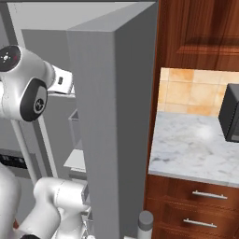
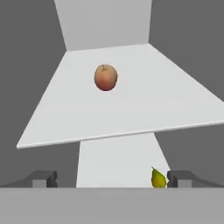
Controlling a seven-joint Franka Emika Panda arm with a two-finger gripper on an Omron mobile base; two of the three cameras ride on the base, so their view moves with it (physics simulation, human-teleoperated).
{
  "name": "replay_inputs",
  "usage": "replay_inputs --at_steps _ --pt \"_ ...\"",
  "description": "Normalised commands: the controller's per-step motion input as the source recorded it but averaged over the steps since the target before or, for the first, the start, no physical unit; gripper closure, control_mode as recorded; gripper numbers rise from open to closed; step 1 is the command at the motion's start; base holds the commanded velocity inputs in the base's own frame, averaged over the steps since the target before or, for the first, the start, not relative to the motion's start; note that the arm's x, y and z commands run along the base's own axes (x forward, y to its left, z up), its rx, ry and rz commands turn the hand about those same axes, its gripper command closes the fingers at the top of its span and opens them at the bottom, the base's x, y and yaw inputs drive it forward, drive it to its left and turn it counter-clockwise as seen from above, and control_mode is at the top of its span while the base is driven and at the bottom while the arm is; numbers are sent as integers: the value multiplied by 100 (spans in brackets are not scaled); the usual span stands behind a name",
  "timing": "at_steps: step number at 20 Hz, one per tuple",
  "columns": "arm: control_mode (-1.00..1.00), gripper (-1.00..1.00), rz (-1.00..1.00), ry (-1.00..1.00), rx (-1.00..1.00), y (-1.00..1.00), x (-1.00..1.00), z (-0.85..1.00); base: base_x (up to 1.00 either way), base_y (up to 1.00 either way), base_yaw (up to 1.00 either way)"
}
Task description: Retrieve the peach and pear from the fridge and place them into the bowl on the dining table.
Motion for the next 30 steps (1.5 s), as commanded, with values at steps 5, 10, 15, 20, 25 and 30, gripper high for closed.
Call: replay_inputs --at_steps 5,10,15,20,25,30 --pt "-100 -100 8 -6 0 -9 36 -9 0 0 0" --pt "-100 -100 4 -13 0 -14 36 -4 0 0 0" --pt "-100 -100 5 -3 0 -12 47 -6 0 0 0" --pt "-100 -100 5 10 0 0 61 0 0 0 0" --pt "-100 -100 3 9 0 0 58 0 0 0 0" --pt "-100 -100 2 1 0 0 46 -4 0 0 0"
